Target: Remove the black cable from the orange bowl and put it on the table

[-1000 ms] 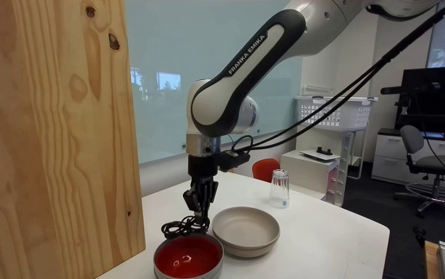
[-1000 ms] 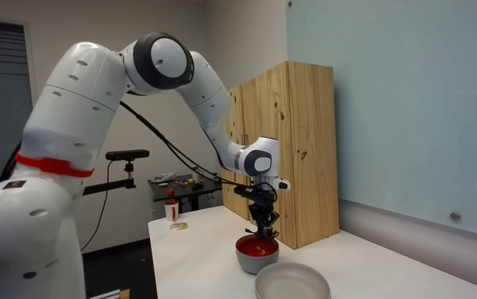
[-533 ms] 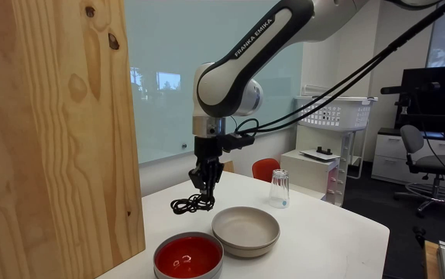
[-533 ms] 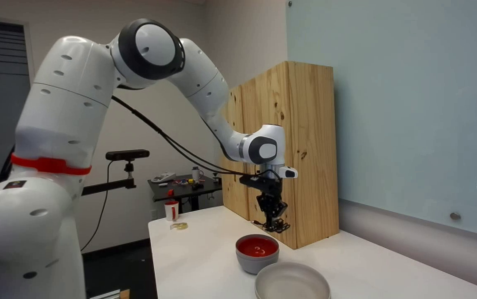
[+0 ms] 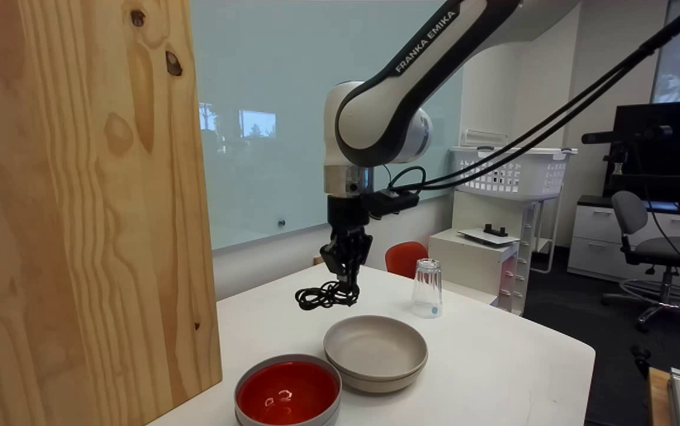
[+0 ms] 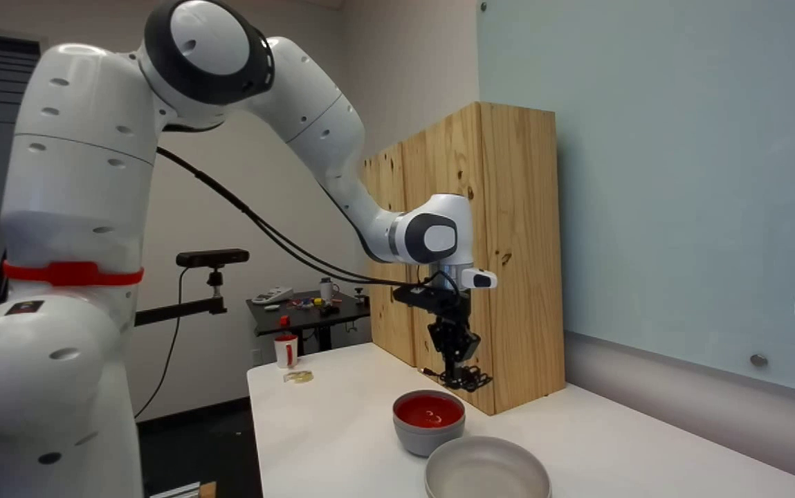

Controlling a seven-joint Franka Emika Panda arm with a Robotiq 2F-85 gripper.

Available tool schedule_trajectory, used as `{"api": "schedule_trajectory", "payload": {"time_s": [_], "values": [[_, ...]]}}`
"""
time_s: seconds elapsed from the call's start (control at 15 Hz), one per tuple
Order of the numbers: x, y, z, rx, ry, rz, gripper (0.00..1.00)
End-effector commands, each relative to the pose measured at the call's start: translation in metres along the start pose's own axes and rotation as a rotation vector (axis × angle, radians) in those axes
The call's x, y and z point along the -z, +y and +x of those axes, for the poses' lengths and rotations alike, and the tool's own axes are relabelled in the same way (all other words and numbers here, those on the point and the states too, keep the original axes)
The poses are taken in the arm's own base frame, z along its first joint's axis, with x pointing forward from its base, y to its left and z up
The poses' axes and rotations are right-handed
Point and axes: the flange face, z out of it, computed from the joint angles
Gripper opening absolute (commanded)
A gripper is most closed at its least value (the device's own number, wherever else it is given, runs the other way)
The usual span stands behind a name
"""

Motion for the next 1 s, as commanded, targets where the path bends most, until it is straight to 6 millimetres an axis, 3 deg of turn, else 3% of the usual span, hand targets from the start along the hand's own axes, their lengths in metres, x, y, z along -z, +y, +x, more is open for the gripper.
{"api": "schedule_trajectory", "payload": {"time_s": [0.0,0.6,0.93], "values": [[-0.019,0.016,-0.043,-0.064,-0.029,-0.017,0.04],[-0.065,0.100,-0.101,-0.224,-0.079,-0.010,0.04],[-0.073,0.106,-0.107,-0.224,0.006,-0.011,0.04]]}}
